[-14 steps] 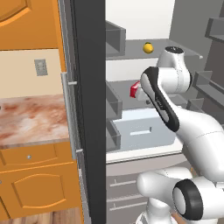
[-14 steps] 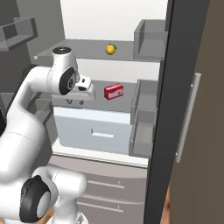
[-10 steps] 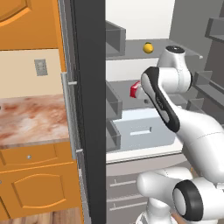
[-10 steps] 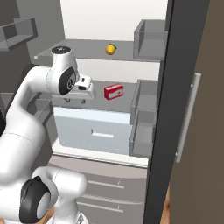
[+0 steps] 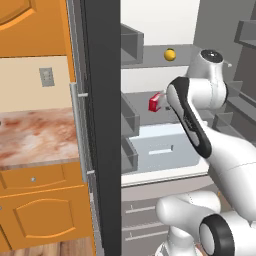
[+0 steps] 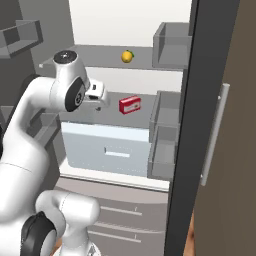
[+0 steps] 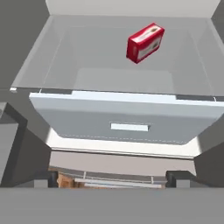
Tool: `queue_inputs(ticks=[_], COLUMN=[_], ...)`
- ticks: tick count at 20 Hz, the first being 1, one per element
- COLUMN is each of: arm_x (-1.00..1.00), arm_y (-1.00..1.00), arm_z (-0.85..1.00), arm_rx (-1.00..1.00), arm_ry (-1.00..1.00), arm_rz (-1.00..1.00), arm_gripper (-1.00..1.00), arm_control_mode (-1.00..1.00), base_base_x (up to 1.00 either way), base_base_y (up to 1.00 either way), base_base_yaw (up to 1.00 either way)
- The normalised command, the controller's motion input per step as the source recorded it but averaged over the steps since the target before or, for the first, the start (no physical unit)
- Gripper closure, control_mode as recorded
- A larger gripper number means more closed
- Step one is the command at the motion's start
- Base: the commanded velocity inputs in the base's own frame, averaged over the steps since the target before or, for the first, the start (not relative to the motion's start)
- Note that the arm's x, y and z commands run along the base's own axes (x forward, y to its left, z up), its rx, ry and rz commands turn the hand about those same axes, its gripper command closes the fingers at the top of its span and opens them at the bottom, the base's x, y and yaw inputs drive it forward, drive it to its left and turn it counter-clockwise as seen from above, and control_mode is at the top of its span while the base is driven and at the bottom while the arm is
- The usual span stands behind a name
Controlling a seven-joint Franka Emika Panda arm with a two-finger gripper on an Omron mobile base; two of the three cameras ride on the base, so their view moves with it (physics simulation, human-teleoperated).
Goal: Pick lemon from the fridge and place it on the plate on the counter.
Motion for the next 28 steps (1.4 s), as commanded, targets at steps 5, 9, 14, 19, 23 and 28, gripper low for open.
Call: queue_inputs(ticks=[5,9,14,19,23,28], arm_x=[0.0,0.0,0.05,0.06,0.11,0.19], arm_y=[-0.15,-0.14,-0.08,-0.24,-0.29,-0.06], arm_z=[0.15,0.1,0.13,0.37,0.51,0.55], arm_rx=[0.0,0.0,0.0,0.03,0.06,0.02], arm_ry=[-0.12,-0.14,-0.14,-0.05,0.0,0.0], arm_rz=[-0.09,-0.14,-0.15,-0.04,0.0,0.0], arm_gripper=[-1.0,-1.0,-1.0,-1.0,-1.0,-1.0], arm_control_mode=[-1.0,-1.0,-1.0,-1.0,-1.0,-1.0], base_base_x=[0.0,0.0,0.0,0.0,0.0,0.0], base_base_y=[0.0,0.0,0.0,0.0,0.0,0.0], base_base_yaw=[0.0,0.0,0.0,0.0,0.0,0.0])
